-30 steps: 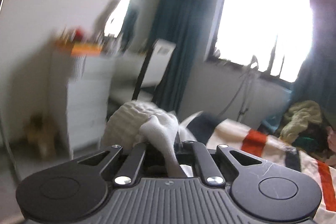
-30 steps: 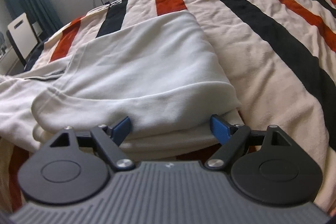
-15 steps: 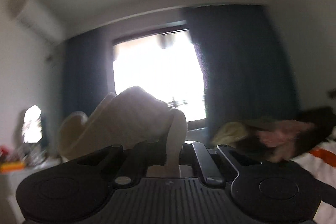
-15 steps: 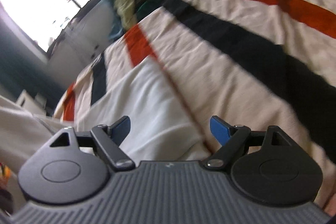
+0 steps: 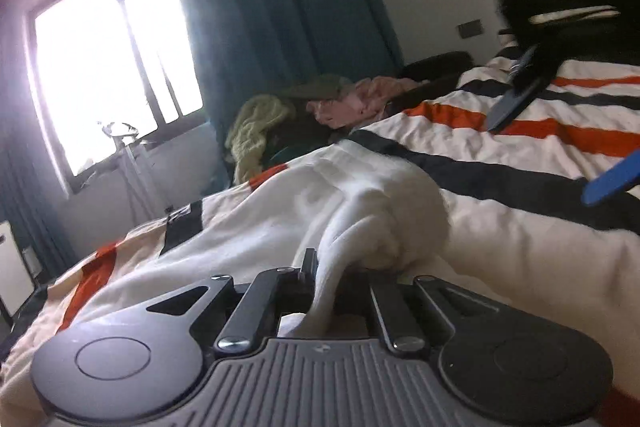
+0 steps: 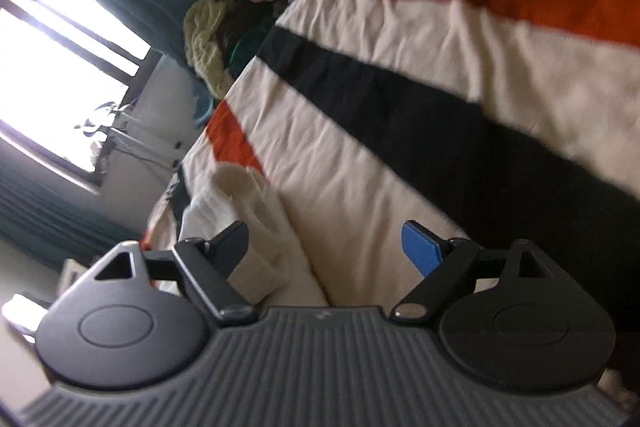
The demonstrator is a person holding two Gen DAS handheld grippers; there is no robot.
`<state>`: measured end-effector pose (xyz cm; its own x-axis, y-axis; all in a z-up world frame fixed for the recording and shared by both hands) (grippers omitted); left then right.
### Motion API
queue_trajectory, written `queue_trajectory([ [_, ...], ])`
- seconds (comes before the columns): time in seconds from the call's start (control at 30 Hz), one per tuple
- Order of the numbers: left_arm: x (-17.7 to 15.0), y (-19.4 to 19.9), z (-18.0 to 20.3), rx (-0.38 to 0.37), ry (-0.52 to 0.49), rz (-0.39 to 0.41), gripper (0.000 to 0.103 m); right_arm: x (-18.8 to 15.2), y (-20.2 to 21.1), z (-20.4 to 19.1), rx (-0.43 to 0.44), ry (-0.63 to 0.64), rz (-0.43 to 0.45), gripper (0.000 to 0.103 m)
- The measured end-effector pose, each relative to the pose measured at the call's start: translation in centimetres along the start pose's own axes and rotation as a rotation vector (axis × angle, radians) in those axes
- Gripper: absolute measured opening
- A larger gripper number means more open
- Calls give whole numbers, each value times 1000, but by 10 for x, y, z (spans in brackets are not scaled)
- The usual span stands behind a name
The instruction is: Fold clothes
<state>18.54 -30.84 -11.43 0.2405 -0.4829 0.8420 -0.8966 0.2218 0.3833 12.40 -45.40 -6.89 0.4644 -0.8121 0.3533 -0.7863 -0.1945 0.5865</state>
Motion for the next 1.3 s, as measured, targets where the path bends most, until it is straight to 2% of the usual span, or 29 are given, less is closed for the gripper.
queue_trajectory([
  [0.07,1,1,-5,-45,6,-24,16,-2,-1,-2,-7,8,0,87],
  [0.13,-4,12,-19,-73,4,-46,31,-4,0,-7,30,18,-5,86],
  [0.2,-7,25,-39,-95,-13,-61,64,-7,1,-12,91,21,-18,86],
  [0.27,-16,46,-59,-110,-43,-74,78,-12,0,-17,167,13,-55,86],
  [0.4,-42,95,-102,-90,-108,-92,83,-32,-12,-29,271,-4,-147,86],
  [0.43,-50,102,-111,-69,-137,-95,83,-38,-17,-31,286,-8,-175,86],
  [0.5,-65,111,-124,1,-223,-120,82,-47,-26,-34,289,-21,-208,79],
  [0.57,-76,115,-136,45,-275,-151,83,-52,-39,-35,280,-32,-224,79],
  [0.63,-82,113,-149,67,-236,-170,84,-55,-52,-35,268,-50,-232,79],
  [0.77,-93,102,-169,161,-137,-195,84,-55,-76,-38,288,-84,-200,79],
  [0.83,-98,97,-179,206,-75,-208,84,-56,-81,-44,291,-58,-172,79],
  [0.97,-93,100,-202,278,43,-179,85,-60,-74,-58,281,9,-108,79],
  [1.07,-92,114,-216,302,104,-161,85,-62,-60,-57,314,-11,-83,78],
  [1.23,-95,126,-241,331,246,-177,86,-69,-49,-56,428,-76,-153,78],
  [1.3,-99,127,-251,327,315,-193,87,-69,-55,-56,405,-68,-151,78],
])
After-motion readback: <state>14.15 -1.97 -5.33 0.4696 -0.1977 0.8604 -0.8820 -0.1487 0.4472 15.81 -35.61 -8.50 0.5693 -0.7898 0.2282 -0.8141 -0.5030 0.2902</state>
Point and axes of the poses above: each gripper's, at about its wrist camera, not at the fingertips, and y roughly against the way its jaws point, z to its right, x to its top, the point moved 3 cm from there along -y, roughly the way its jaws point, and after that the axes turned 4 degrees about -z, right-handed, at the moved point
